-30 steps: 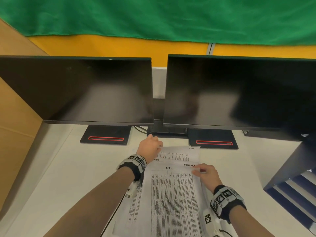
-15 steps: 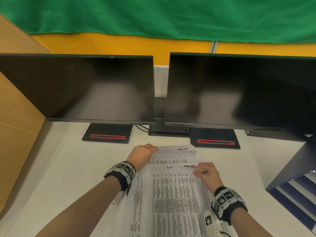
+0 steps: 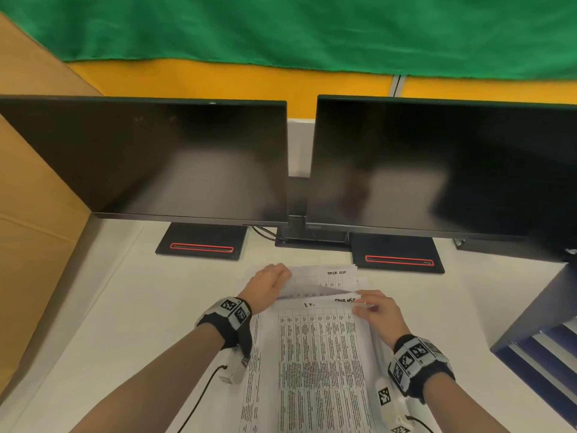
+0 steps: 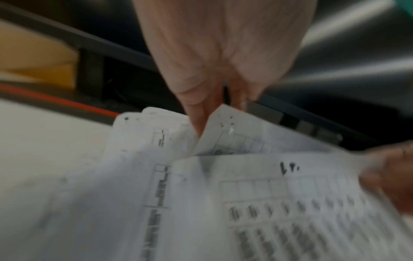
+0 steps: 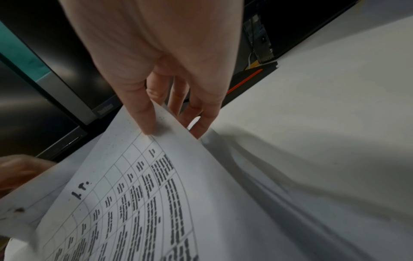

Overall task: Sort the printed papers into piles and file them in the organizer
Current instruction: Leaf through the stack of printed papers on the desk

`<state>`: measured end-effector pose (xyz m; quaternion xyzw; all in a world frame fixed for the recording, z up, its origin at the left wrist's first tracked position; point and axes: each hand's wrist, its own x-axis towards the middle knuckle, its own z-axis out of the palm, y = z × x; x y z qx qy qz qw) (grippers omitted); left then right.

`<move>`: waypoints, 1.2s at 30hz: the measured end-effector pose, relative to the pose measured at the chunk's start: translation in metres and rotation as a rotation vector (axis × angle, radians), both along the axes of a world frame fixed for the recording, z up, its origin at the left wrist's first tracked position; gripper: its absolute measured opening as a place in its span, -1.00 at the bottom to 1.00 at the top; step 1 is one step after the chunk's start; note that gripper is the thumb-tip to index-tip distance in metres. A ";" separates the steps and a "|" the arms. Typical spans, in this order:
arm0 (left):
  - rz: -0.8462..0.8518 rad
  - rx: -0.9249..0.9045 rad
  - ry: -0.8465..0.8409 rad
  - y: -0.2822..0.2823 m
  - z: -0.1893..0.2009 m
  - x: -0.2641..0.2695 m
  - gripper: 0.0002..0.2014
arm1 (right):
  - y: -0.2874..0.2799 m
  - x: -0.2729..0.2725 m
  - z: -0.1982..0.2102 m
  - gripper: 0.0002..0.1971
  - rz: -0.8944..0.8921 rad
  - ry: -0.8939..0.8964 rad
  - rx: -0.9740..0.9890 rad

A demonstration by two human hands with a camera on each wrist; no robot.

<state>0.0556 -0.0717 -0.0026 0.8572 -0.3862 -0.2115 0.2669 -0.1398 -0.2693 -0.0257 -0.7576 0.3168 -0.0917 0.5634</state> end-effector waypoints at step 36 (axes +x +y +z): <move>-0.128 -0.049 0.494 0.019 -0.001 0.012 -0.75 | -0.006 0.003 -0.001 -0.87 0.033 0.043 0.011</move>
